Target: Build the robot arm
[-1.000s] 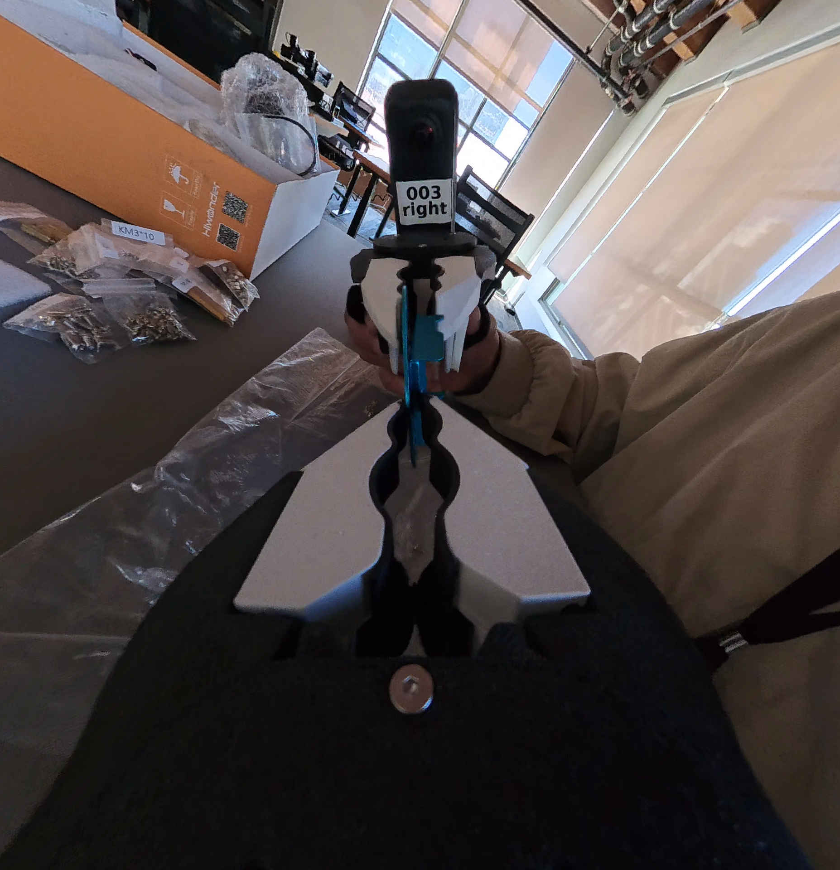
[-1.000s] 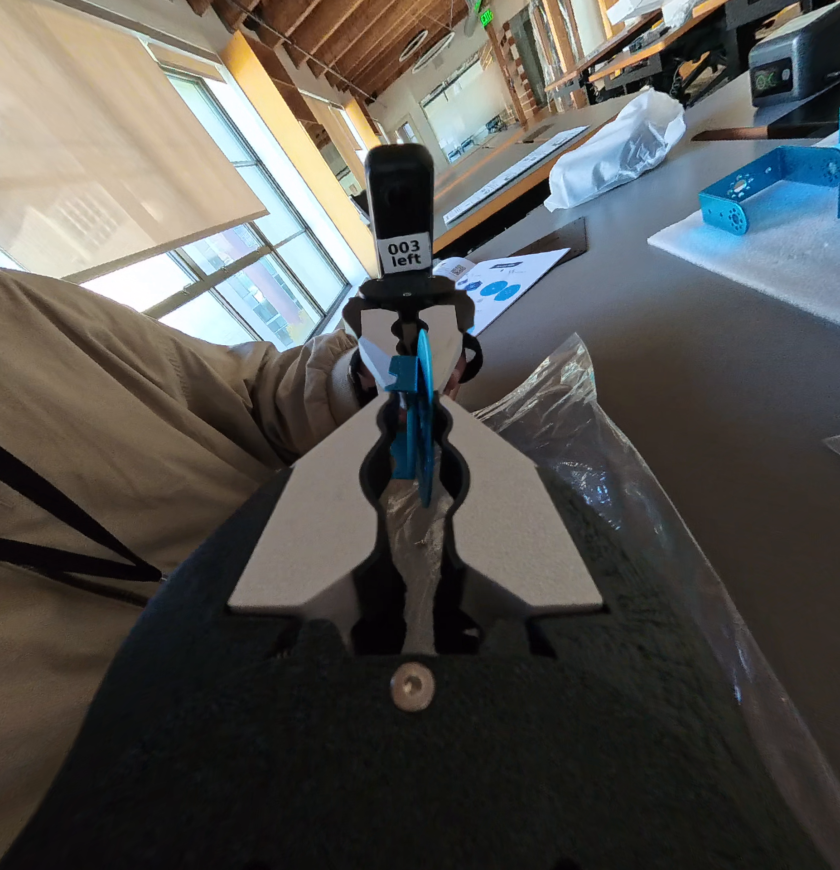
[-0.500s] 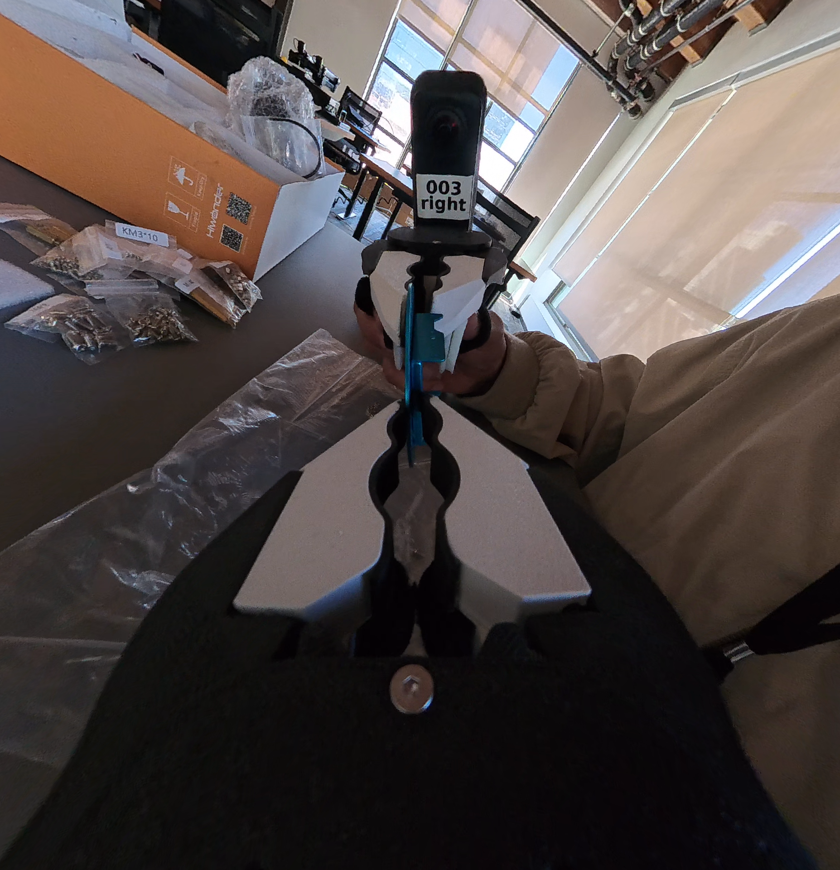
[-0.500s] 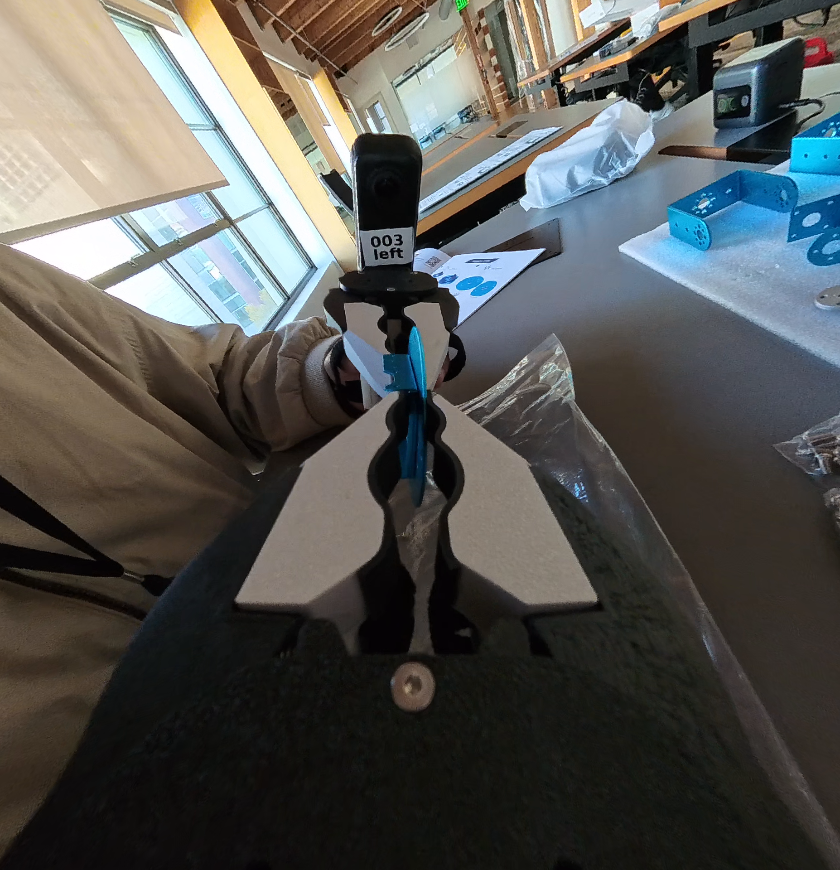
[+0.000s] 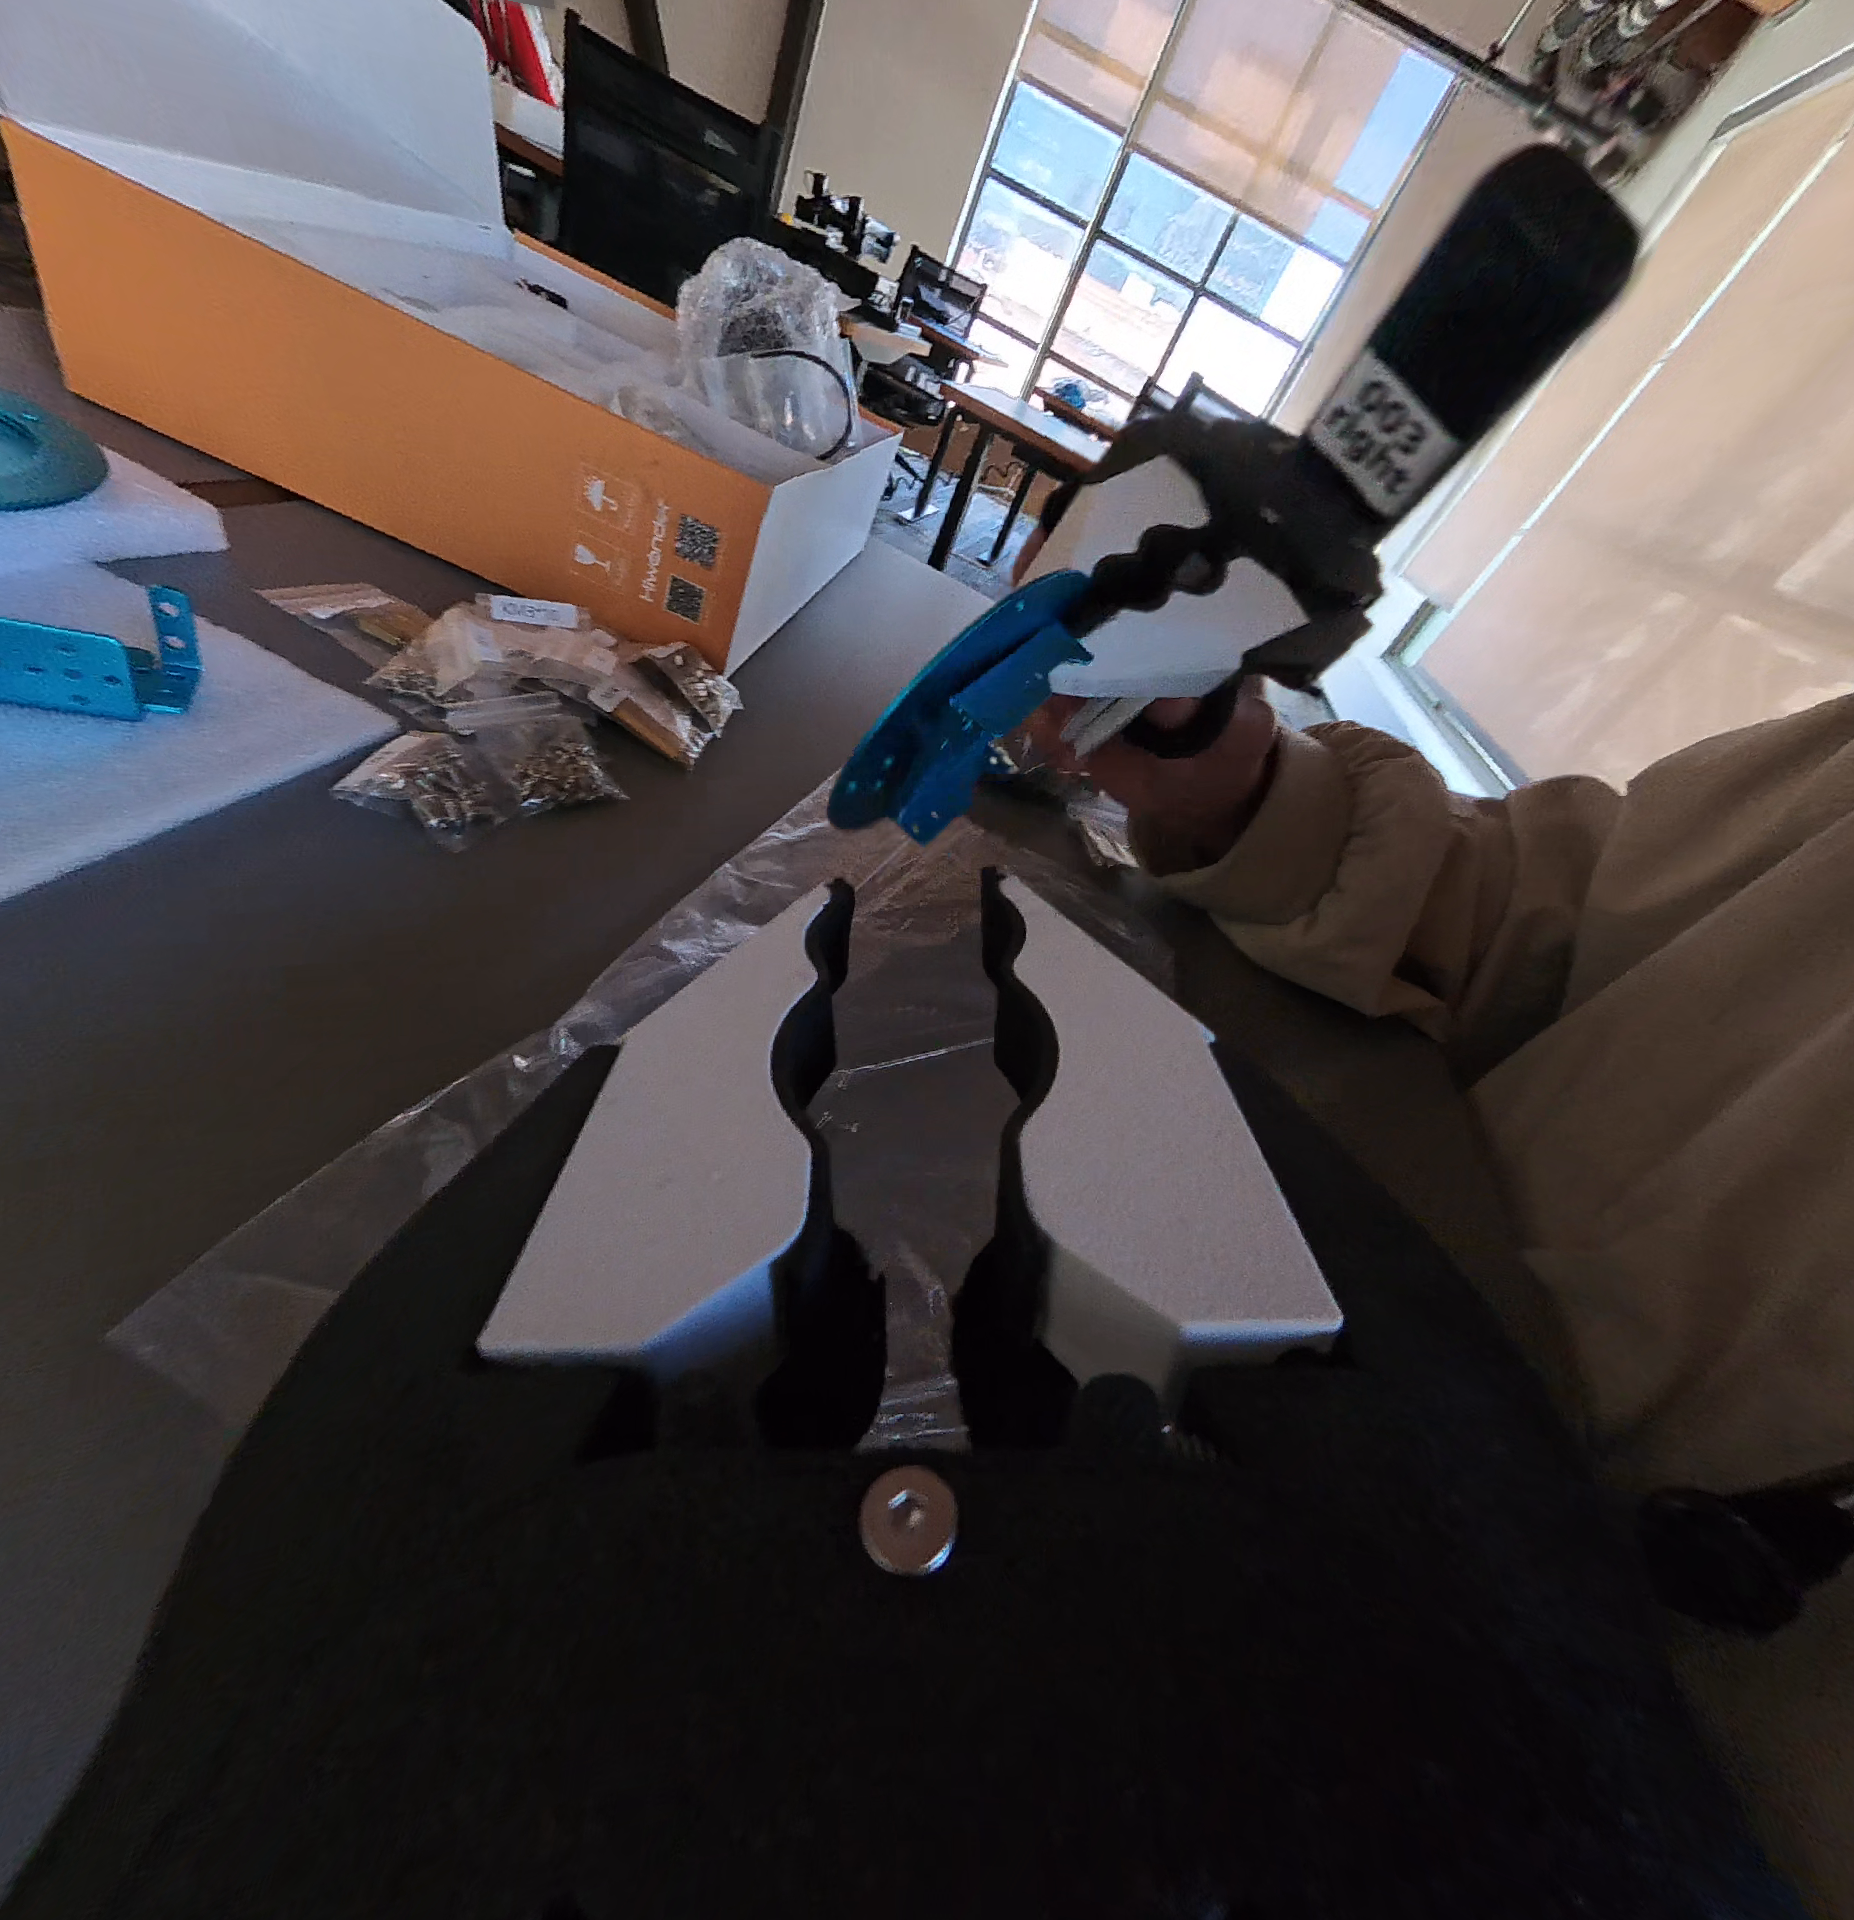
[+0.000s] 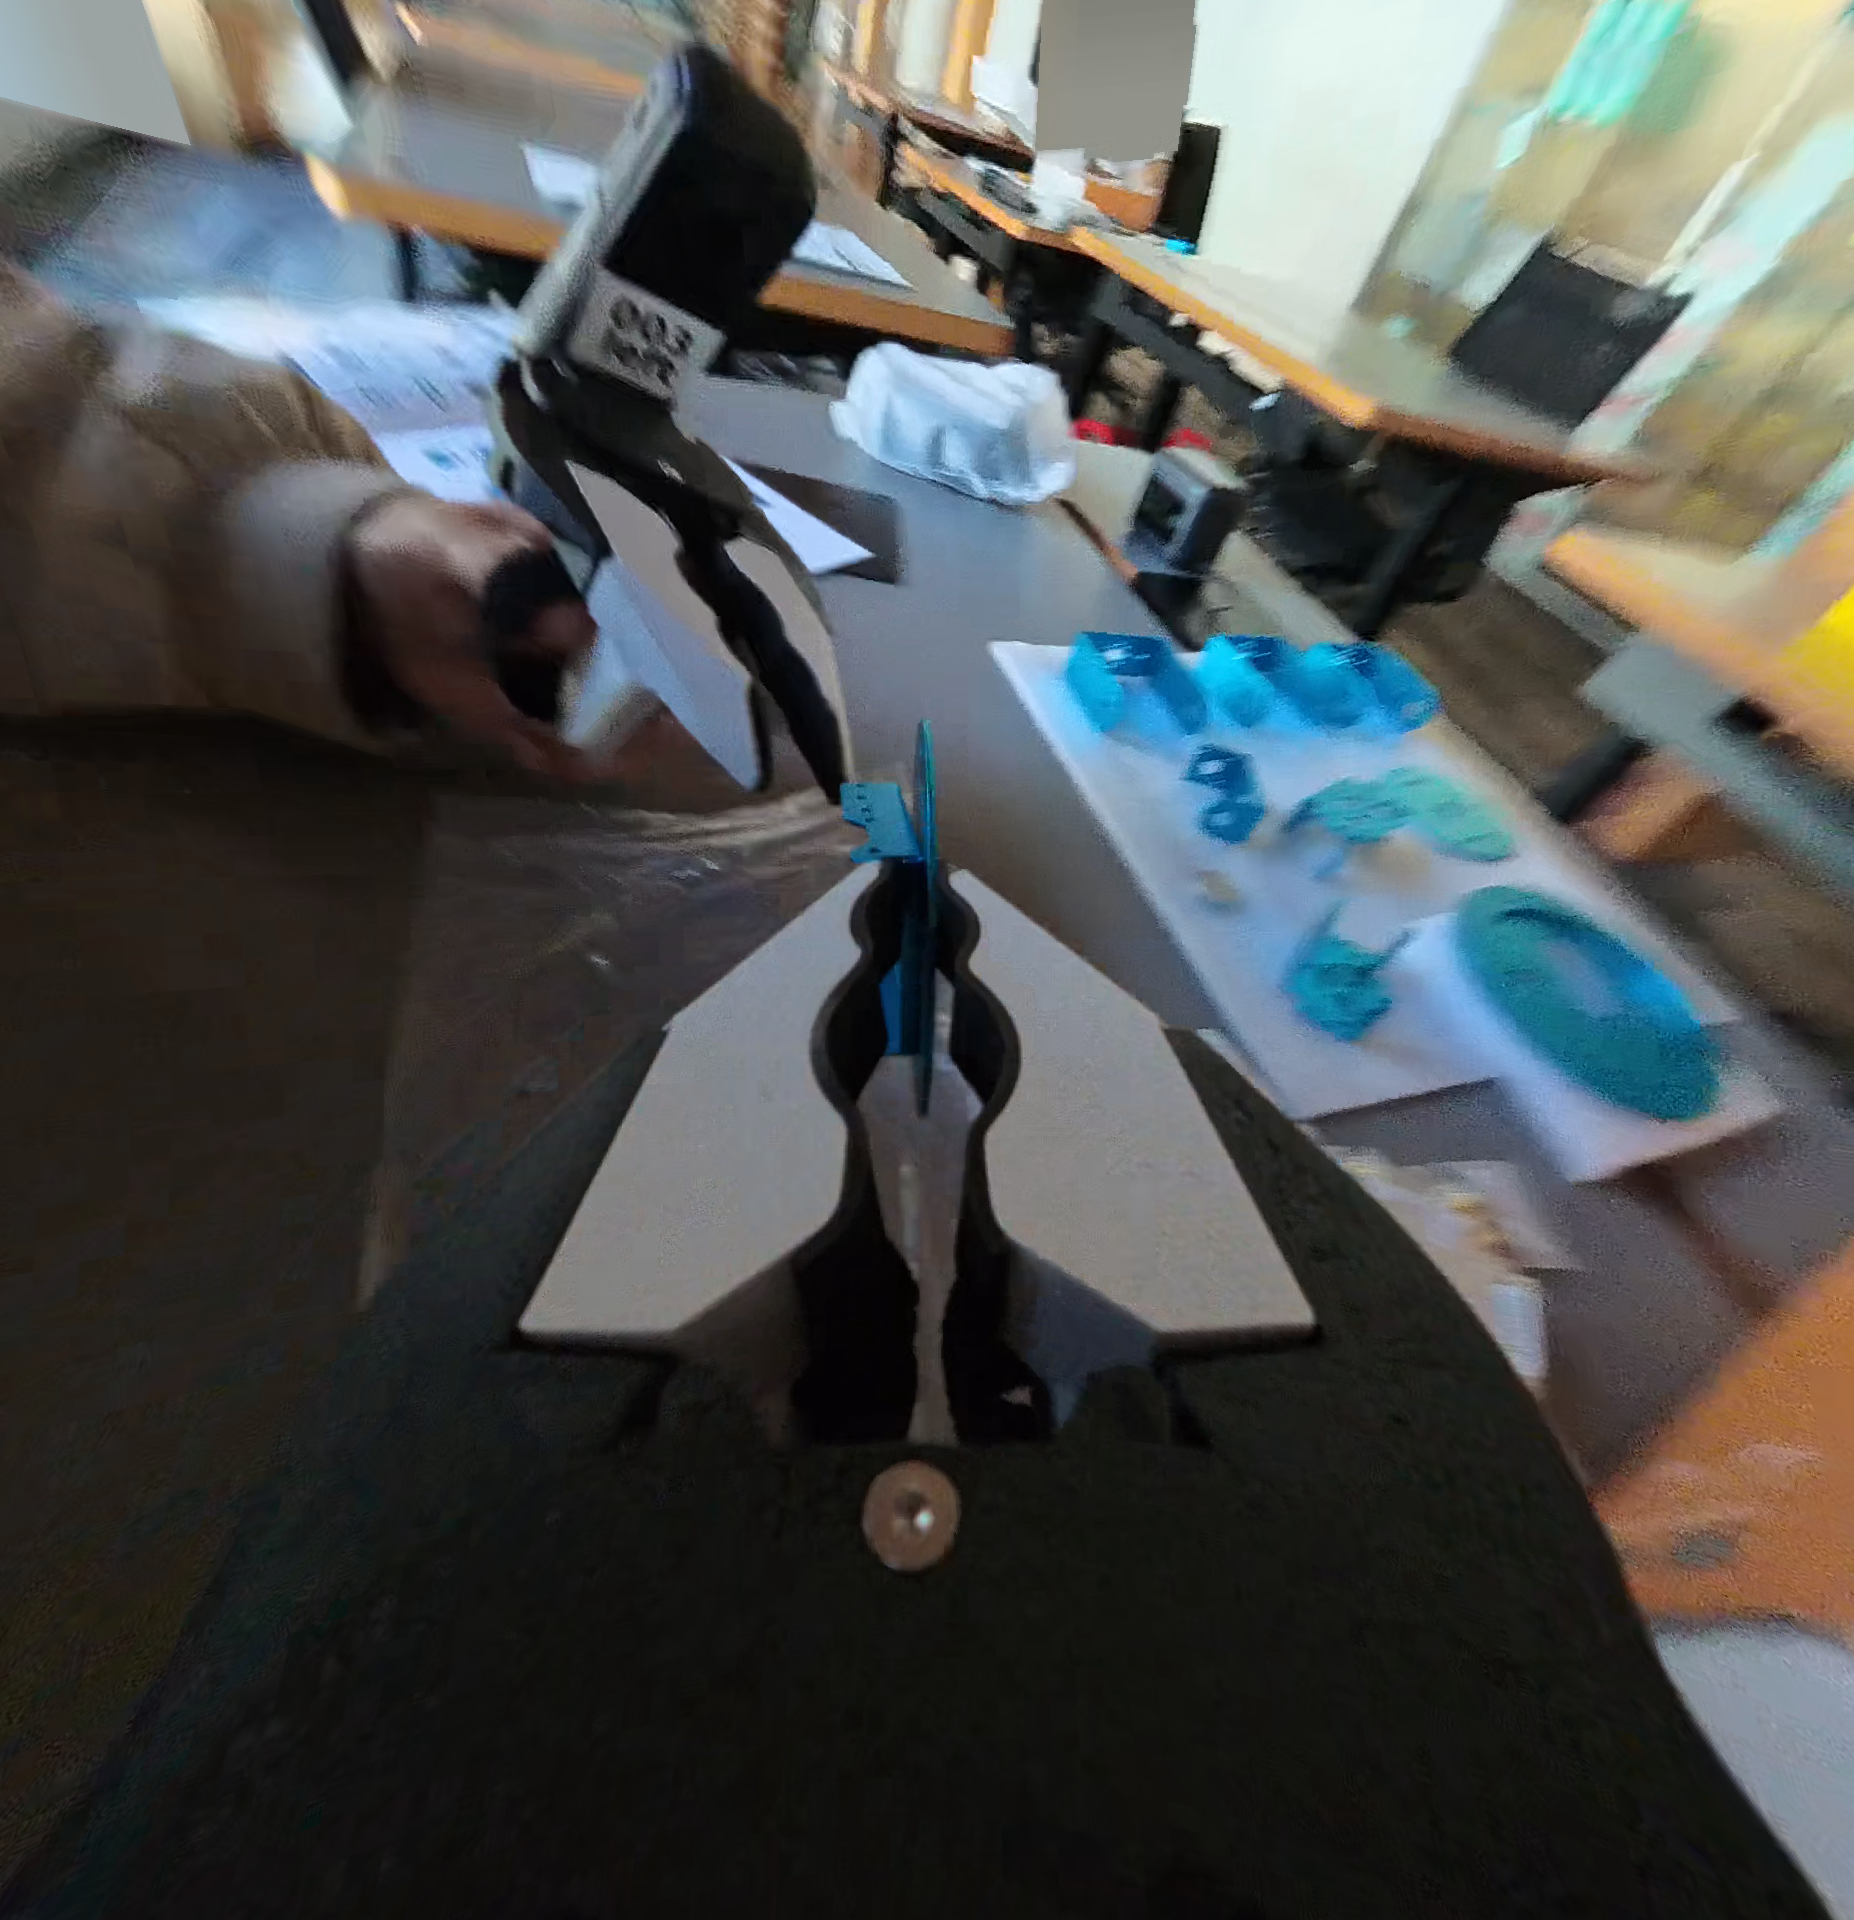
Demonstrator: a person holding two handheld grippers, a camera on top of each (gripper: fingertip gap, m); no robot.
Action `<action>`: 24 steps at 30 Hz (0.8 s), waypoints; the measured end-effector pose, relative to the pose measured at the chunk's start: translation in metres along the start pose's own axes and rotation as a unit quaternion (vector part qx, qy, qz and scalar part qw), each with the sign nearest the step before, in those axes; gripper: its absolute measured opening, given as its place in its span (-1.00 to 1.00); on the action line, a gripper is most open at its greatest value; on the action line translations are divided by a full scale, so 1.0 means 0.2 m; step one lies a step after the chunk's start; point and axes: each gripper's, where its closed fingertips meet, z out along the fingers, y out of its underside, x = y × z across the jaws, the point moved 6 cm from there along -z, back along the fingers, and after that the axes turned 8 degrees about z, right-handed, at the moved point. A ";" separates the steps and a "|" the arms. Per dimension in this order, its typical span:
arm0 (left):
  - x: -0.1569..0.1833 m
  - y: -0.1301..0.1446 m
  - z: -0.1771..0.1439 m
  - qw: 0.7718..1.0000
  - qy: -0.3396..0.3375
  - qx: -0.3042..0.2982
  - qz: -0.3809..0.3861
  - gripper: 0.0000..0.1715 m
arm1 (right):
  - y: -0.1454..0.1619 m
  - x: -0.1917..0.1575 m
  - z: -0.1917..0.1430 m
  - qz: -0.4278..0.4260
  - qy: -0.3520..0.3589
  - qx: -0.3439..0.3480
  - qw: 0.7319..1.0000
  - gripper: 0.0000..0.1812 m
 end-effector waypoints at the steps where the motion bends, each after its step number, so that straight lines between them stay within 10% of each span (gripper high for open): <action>1: 0.00 0.00 0.00 1.000 -0.006 -0.002 0.005 -0.73 | -0.01 -0.01 0.00 -0.031 0.020 -0.001 0.999 -0.96; 11: 0.01 0.01 0.00 0.997 -0.042 -0.028 0.060 -0.73 | 0.03 -0.11 0.08 -0.116 0.044 -0.035 0.992 -0.96; 15: 0.01 0.02 -0.01 0.997 -0.033 -0.029 0.059 -0.67 | 0.05 -0.06 0.11 0.093 -0.058 -0.011 0.994 -0.96; 24: 0.06 0.00 0.03 0.998 0.049 0.015 -0.027 -0.72 | 0.08 0.01 0.14 0.394 -0.205 0.032 0.896 -0.96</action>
